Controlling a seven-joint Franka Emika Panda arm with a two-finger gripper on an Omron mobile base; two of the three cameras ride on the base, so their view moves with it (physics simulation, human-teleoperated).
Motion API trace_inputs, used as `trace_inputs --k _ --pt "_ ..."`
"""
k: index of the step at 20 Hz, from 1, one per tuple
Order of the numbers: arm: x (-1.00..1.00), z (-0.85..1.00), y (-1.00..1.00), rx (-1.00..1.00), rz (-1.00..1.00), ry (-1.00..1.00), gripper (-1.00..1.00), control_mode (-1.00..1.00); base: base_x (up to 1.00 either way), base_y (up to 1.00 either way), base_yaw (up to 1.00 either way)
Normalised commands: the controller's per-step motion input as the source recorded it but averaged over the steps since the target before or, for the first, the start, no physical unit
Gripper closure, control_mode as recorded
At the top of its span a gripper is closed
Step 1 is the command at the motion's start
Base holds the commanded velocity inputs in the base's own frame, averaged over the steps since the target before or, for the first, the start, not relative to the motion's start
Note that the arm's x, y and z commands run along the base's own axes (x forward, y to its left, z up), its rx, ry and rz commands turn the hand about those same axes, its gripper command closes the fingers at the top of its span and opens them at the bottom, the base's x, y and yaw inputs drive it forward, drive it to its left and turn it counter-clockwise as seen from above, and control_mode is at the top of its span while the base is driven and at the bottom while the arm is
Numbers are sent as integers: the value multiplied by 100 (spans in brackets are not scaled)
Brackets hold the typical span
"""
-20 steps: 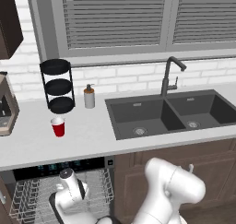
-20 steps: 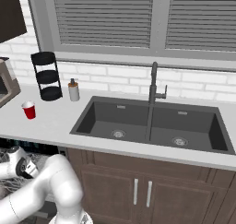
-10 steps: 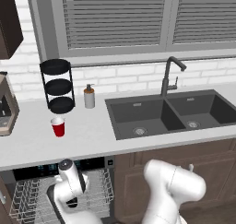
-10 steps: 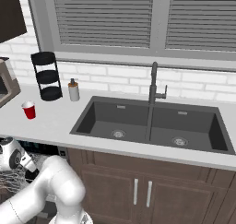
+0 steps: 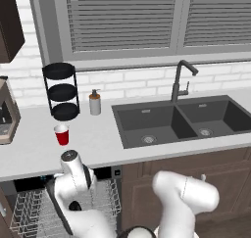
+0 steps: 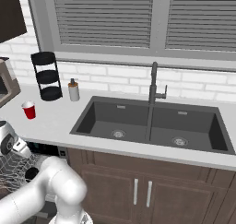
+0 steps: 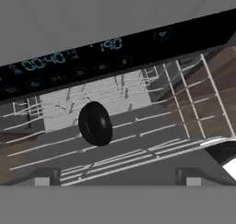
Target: Pick up the cup and bowl from the counter, place them in the dishwasher, and close the dishwasher door.
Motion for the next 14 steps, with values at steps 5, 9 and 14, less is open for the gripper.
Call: trace_inputs --k 5,9,14 --pt "-30 100 -1 0 22 -6 -100 -100 0 0 0" --pt "-3 100 -15 2 12 -17 -100 -100 0 0 0" --pt "0 99 -34 19 1 -22 -100 -100 0 0 0"
